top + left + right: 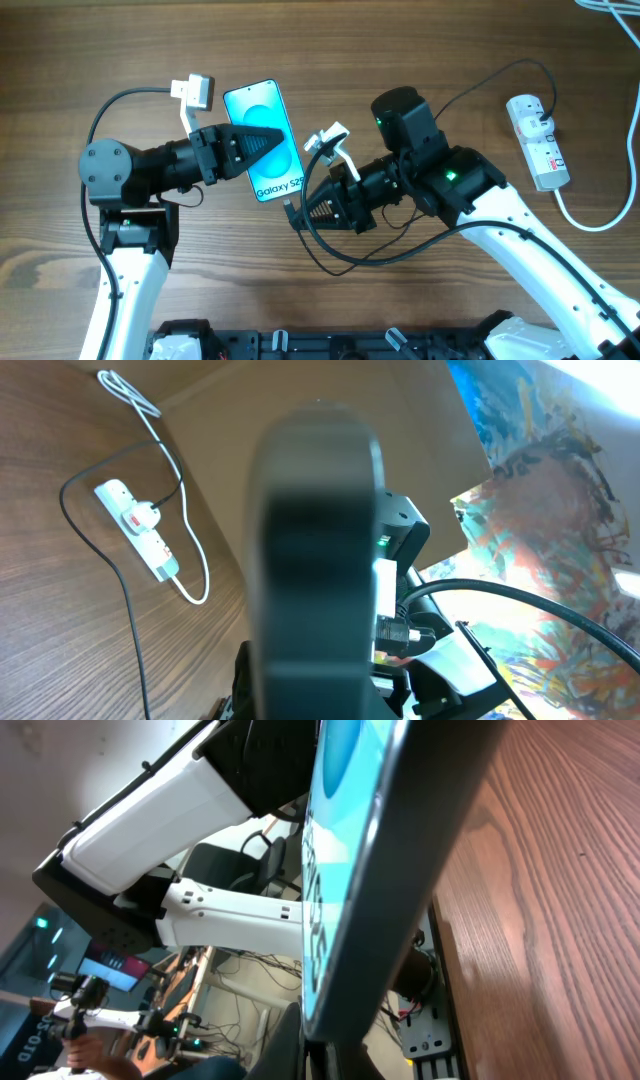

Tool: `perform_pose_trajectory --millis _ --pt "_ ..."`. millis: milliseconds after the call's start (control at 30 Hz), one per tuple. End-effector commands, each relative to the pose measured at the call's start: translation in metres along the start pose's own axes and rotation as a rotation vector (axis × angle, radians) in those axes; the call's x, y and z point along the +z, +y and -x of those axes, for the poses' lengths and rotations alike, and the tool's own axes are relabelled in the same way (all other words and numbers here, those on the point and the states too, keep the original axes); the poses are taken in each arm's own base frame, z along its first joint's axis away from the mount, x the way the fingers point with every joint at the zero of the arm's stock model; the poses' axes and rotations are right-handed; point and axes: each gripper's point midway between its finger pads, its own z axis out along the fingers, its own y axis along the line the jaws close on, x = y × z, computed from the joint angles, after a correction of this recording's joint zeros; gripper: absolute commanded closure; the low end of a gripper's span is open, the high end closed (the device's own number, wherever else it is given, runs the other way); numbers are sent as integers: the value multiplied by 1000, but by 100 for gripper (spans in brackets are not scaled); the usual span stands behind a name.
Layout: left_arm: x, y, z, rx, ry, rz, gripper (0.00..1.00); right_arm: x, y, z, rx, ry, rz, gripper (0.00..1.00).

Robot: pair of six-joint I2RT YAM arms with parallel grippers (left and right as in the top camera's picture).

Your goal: Plug charger to phone and switch on socket

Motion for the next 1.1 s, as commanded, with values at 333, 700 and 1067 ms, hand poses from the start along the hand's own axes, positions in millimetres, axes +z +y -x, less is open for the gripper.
perform_pose_trajectory --millis 333,700,1067 --pt "-1 -8 -3 38 24 -11 96 0 7 8 -17 -17 22 96" --pt "-1 -7 1 -15 5 -7 96 0 5 8 -9 -18 12 96" --pt "-1 -6 1 -22 3 -5 96 0 5 8 -10 -18 11 96"
